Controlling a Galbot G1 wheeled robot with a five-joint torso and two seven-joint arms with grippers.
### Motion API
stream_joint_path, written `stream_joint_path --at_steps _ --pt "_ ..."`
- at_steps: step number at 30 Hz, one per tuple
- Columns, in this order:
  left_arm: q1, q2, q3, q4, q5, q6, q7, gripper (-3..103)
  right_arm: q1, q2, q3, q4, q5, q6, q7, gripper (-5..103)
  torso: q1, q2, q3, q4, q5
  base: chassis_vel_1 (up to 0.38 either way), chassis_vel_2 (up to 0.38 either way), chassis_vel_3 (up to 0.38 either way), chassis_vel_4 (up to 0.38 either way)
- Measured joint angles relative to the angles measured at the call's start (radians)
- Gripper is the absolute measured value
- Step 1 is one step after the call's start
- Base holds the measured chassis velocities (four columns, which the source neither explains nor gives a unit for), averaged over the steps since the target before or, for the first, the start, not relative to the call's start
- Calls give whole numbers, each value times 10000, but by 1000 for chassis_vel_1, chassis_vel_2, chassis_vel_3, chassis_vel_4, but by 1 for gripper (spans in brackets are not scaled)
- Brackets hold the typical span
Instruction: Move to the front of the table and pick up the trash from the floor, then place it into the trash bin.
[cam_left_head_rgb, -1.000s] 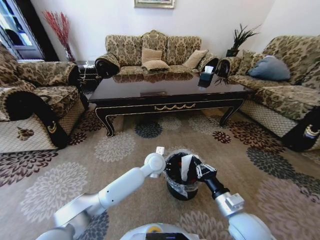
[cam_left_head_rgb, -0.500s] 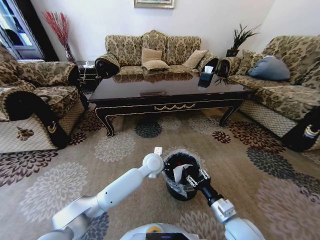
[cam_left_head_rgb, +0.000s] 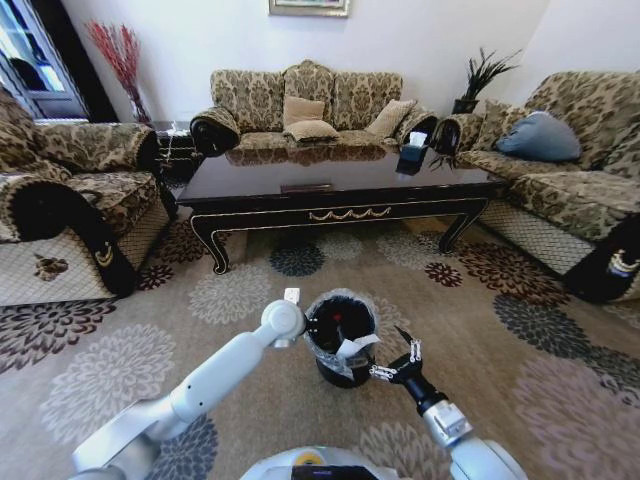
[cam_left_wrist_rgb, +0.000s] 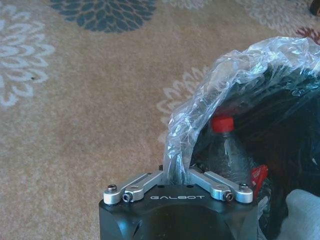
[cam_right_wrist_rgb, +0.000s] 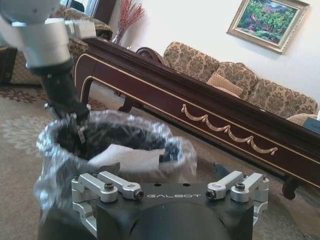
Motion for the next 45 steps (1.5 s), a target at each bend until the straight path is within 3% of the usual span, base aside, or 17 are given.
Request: stream_joint_path --at_steps 12,22,32,45 --pt "378 586 -990 -234 -139 1 152 0 116 33 64 -404 7 47 5 100 0 0 0 -2 1 0 0 0 0" --pt "1152 1315 -2606 483 116 -19 74 0 214 81 -23 -402 181 30 37 100 0 0 0 2 -1 0 0 0 0" --pt "1399 1443 -3229 1662 504 -120 -48 0 187 123 -109 -428 133 14 42 100 0 0 1 -2 0 0 0 0 0" --pt "1608 1494 -3422 2016 813 -148 30 0 219 43 -131 -422 172 -29 47 100 -1 -1 -1 -2 5 0 0 0 0"
